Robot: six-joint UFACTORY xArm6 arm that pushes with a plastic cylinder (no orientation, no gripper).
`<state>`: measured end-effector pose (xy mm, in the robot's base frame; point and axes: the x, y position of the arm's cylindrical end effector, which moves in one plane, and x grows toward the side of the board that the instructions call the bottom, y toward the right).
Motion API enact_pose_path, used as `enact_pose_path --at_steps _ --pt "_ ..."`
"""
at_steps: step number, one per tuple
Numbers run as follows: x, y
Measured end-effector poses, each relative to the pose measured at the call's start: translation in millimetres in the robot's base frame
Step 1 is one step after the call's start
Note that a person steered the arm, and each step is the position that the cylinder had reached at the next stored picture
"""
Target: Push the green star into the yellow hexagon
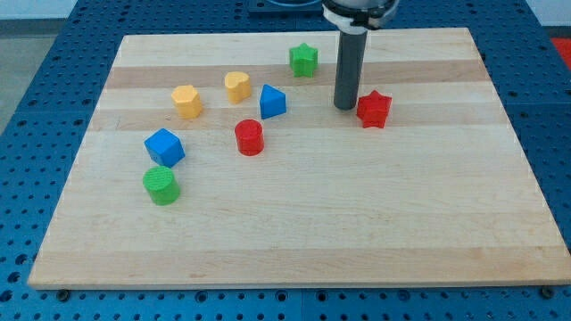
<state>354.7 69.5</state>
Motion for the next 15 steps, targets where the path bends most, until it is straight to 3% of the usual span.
enact_pose_path --at_steps 4,7,15 --pt "-74.4 0.0" --pt "-100.7 -75.7" --pt "-129.8 -155.7"
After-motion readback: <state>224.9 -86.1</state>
